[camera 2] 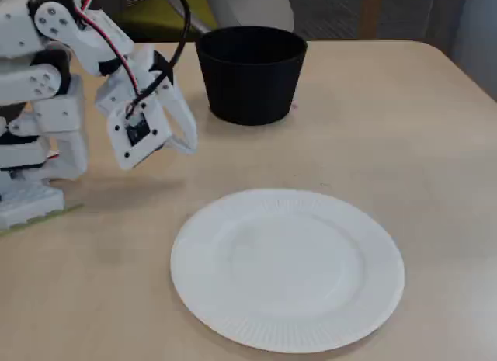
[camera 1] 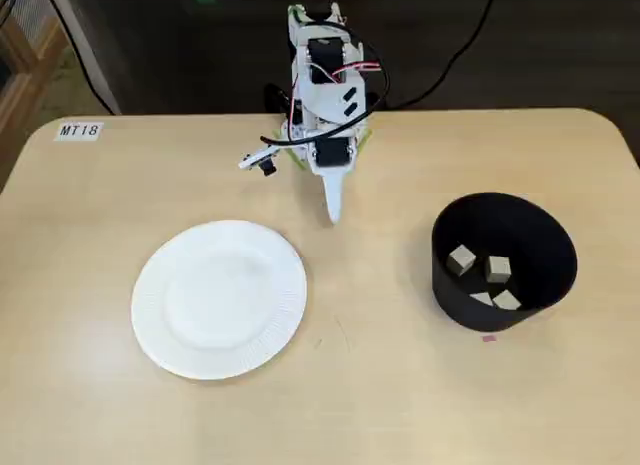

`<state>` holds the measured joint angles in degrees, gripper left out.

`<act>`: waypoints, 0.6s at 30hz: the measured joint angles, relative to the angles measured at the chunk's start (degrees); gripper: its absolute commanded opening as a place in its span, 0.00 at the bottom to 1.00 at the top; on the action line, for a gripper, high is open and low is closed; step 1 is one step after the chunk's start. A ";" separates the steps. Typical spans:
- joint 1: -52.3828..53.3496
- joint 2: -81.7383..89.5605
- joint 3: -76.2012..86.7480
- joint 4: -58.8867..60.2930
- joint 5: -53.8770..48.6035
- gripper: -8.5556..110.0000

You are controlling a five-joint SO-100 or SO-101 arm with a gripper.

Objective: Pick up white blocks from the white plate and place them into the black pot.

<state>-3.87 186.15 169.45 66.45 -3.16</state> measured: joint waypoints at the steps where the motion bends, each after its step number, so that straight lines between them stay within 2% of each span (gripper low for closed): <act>1: 0.00 0.00 0.00 0.00 0.00 0.05; 18: 0.00 0.00 0.44 0.00 -0.35 0.05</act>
<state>-3.87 186.15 169.89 66.45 -3.52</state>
